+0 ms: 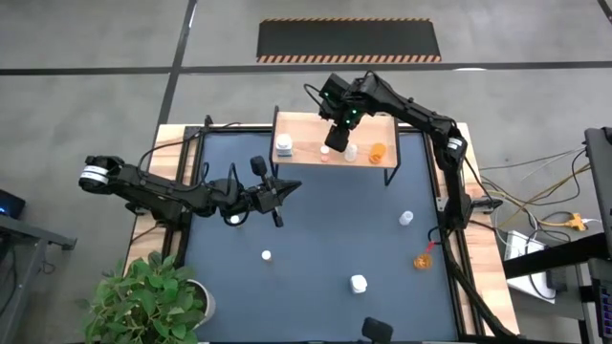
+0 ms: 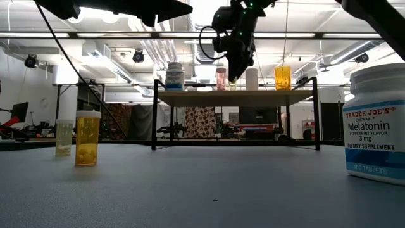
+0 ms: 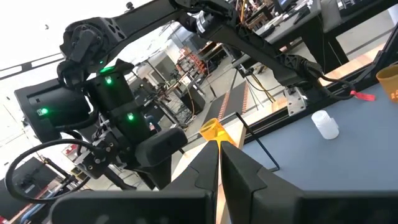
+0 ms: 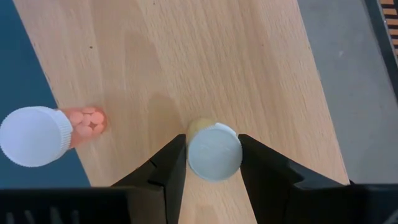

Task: Pick and place medicine bottles onto shelf by color
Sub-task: Put the right yellow pill bottle on the shelf

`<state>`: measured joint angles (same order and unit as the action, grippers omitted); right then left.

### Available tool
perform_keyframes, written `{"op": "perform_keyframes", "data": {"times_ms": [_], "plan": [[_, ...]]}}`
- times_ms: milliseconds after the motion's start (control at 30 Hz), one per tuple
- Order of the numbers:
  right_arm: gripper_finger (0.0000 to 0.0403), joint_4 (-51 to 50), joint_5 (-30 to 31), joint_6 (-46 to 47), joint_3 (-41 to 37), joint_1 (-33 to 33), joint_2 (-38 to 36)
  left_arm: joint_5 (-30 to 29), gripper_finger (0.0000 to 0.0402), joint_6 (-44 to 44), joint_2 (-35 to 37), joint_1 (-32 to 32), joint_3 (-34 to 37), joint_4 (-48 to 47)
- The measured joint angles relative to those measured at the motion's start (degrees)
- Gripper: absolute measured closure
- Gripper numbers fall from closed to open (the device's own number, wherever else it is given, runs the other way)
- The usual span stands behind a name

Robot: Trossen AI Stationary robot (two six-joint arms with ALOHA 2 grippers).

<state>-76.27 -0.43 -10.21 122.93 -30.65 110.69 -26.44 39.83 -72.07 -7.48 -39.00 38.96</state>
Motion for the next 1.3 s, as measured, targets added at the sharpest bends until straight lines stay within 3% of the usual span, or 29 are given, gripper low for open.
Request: {"op": "perform_keyframes", "data": {"times_ms": [333,900,1300], "plan": [[0.0251,0.3,0.3,0.6,0.7,0.0,0.0,0.0,0.0402,0.1,0.0,0.0,0.0,0.0],[0.0253,-3.4,0.5,1.3,8.9,0.0,-0.4,0.0,0.0402,0.1,0.0,0.0,0.0,0.0],[0.0348,-9.7,4.1,1.2,7.4,-0.1,0.4,0.0,0.0402,0.1,0.0,0.0,0.0,0.0]]}}
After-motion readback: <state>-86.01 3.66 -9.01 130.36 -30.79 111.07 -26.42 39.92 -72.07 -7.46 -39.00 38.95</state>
